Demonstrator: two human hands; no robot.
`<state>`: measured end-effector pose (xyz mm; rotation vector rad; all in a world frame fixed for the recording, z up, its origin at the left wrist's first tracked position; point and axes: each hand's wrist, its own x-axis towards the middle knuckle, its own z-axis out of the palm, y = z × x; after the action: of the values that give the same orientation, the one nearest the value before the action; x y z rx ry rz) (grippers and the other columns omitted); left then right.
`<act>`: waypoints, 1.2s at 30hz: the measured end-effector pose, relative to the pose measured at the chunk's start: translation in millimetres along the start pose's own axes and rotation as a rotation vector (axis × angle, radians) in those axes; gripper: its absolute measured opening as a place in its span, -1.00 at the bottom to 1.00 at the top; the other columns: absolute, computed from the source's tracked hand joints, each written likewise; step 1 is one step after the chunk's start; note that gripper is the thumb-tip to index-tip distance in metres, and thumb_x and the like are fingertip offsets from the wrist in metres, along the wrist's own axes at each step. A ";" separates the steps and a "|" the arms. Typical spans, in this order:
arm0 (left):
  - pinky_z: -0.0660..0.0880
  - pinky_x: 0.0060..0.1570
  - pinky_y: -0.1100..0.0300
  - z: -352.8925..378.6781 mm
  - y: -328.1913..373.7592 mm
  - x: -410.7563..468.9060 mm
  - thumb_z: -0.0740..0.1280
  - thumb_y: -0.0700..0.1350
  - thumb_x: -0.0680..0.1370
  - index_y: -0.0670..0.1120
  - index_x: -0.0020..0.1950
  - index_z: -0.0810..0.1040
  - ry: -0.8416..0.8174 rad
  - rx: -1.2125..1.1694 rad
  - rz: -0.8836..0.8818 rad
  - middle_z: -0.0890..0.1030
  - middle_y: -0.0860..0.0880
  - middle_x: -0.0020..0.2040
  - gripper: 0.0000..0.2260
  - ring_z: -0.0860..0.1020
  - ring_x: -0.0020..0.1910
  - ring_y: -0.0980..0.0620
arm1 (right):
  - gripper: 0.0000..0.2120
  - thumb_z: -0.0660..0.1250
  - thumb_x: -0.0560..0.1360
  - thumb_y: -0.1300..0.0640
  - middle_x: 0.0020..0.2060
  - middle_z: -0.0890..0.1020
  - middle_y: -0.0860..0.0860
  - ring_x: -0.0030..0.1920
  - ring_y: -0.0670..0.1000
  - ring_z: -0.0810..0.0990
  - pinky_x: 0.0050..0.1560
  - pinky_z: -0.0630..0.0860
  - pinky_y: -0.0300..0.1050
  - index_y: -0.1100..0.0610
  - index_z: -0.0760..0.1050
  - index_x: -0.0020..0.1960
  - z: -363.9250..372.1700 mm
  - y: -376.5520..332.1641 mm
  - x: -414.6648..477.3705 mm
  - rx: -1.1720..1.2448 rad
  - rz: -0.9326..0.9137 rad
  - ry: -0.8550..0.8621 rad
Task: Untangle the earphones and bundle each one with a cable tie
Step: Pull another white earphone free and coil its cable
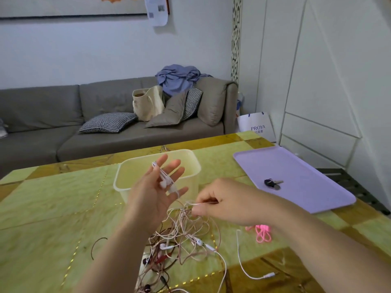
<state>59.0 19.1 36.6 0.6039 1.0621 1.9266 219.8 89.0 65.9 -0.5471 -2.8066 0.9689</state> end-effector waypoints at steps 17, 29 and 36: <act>0.49 0.01 -0.36 -34.7 -23.8 -68.2 0.27 -0.05 0.55 -0.12 0.04 0.62 -0.471 -0.164 -0.323 0.53 -0.05 -0.30 -0.79 0.59 -0.29 -0.02 | -0.75 0.25 0.57 0.01 -0.38 0.39 0.11 -0.38 -0.02 0.35 -0.31 0.28 -0.11 0.00 0.58 -0.24 67.3 33.1 19.0 0.498 -0.047 0.262; 0.60 -0.16 0.11 -58.8 -64.8 -46.8 0.06 -0.07 0.66 -0.05 0.14 0.55 -0.010 0.449 0.036 0.67 -0.12 -0.05 -0.72 0.66 -0.08 -0.03 | -0.71 0.24 0.58 0.01 -0.49 0.44 -0.03 -0.52 -0.15 0.31 -0.46 0.26 -0.30 0.14 0.60 -0.19 87.3 28.8 11.6 0.070 -0.046 0.067; 0.50 0.10 -0.18 -50.9 -71.6 -63.7 0.08 -0.04 0.64 -0.13 0.02 0.50 -0.329 0.627 -0.191 0.65 -0.14 -0.19 -0.74 0.64 -0.11 -0.07 | -0.68 0.30 0.51 -0.08 -0.59 0.34 -0.12 -0.53 -0.14 0.25 -0.47 0.19 -0.28 0.11 0.57 -0.30 69.1 43.1 16.9 0.285 -0.108 0.390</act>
<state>87.6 -36.4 -52.1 1.0764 1.4451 1.2559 201.1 87.2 -15.1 -0.4796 -2.2838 1.0808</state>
